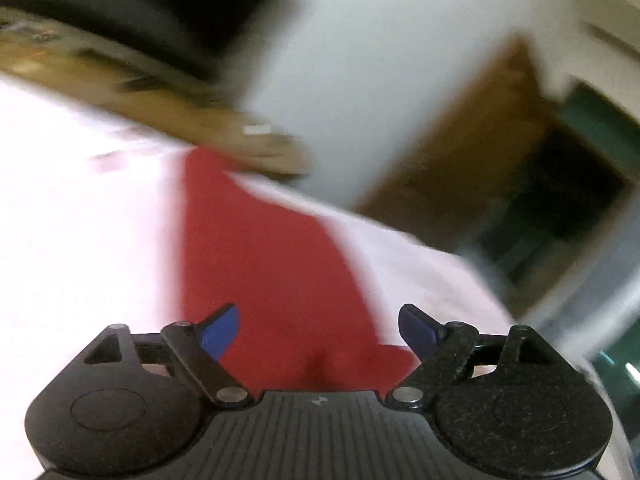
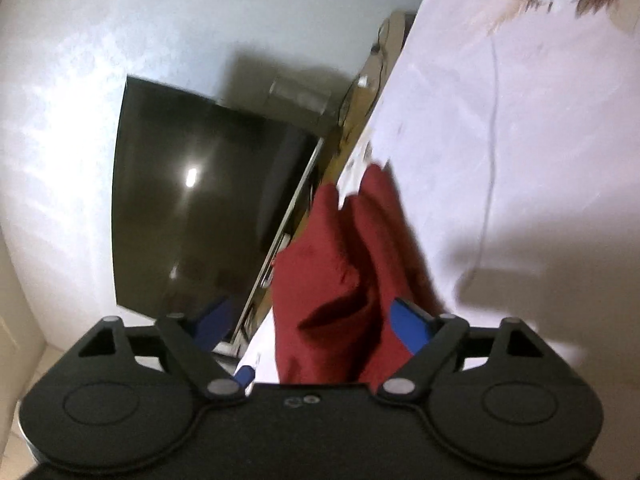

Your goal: Fold small clothes

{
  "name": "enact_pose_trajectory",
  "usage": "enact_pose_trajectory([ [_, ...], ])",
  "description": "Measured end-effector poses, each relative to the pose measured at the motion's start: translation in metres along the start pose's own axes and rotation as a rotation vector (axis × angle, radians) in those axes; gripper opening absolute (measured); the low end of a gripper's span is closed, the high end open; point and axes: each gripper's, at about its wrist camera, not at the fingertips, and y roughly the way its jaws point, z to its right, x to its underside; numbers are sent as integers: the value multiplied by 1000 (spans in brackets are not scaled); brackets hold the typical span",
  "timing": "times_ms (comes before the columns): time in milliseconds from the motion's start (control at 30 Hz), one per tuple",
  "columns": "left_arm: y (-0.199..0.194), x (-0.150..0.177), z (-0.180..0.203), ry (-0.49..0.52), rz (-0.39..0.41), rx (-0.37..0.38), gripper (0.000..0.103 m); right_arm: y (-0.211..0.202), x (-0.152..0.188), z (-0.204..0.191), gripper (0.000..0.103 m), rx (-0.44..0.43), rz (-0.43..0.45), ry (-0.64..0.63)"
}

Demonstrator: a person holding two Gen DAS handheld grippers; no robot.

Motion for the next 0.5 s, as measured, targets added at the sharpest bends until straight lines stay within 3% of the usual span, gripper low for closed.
enact_pose_trajectory([
  [100,-6,4,-26,-63,4,-69,86,17,6,-1,81,8,-63,15],
  [267,3,1,-44,-78,-9,-156,86,44,7,-4,79,21,-121,-3],
  [500,23,-4,-48,-94,-19,-200,86,83,-18,-15,78,-1,-167,-46],
])
